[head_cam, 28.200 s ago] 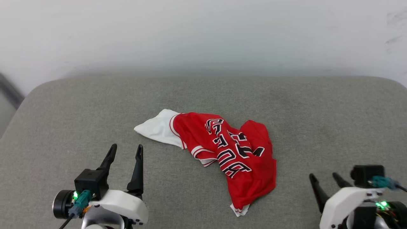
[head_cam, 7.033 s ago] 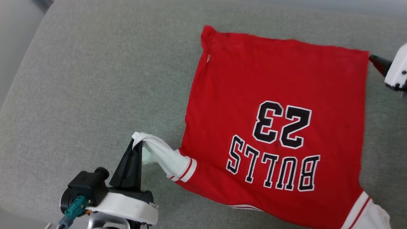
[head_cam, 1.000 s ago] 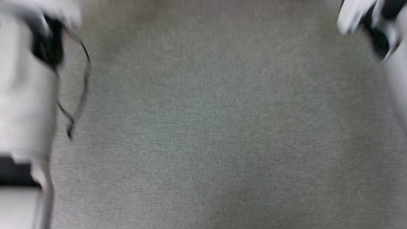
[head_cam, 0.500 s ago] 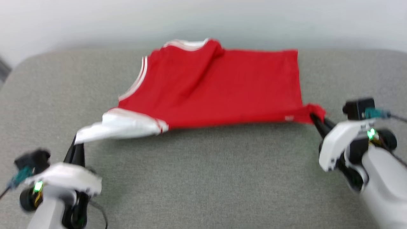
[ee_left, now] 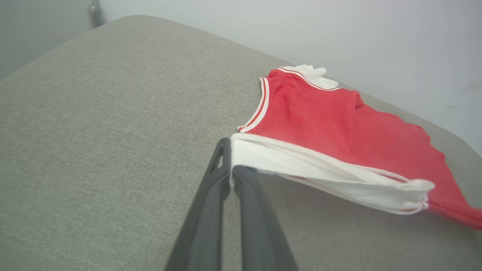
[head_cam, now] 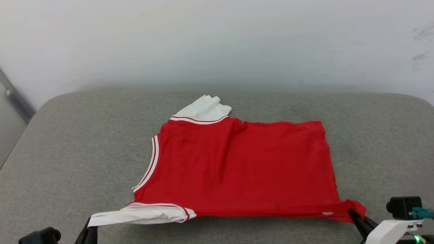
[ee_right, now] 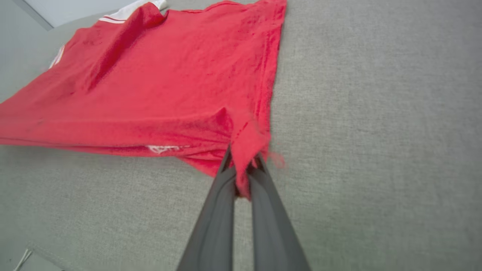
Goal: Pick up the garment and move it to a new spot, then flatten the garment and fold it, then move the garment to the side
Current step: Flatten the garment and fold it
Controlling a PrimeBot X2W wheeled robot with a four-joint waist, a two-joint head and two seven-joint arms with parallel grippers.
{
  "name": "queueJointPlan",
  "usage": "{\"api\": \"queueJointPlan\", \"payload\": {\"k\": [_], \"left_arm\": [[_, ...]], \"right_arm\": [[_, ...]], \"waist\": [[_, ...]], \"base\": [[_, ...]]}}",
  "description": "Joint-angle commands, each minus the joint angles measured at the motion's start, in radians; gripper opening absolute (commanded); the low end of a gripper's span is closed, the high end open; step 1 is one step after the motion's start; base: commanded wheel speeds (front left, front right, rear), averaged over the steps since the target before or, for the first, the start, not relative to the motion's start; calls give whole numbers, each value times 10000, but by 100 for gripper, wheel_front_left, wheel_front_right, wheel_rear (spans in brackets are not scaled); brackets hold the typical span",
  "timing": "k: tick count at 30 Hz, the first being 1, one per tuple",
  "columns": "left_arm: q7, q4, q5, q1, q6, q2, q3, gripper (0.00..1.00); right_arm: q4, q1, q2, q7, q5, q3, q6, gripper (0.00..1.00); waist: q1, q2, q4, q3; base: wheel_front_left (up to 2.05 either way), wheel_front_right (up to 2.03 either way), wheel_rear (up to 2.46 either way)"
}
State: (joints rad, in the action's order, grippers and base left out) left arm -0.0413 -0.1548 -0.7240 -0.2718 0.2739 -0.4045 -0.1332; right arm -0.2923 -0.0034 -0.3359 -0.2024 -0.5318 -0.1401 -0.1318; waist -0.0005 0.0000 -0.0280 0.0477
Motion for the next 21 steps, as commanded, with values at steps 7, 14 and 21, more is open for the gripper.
{"api": "queueJointPlan", "payload": {"k": [7, 14, 21], "left_arm": [[-753, -1226, 146, 18, 240, -452, -151, 0], [-1380, -127, 207, 1920, -441, -451, -934, 0], [-1203, 1763, 152, 3989, -1103, -30, -1227, 0]], "right_arm": [[2545, 1198, 838, -2118, 1192, 1256, 19, 0], [2487, 224, 842, -3502, 1643, 1017, 16, 0], [1495, -1478, 725, -3511, 1545, 389, 15, 0]], "waist": [[5, 0, 121, -35], [5, 0, 158, -488], [5, 0, 176, -1440]], "base": [[0, 0, 0], [0, 0, 0], [0, 0, 0]]}}
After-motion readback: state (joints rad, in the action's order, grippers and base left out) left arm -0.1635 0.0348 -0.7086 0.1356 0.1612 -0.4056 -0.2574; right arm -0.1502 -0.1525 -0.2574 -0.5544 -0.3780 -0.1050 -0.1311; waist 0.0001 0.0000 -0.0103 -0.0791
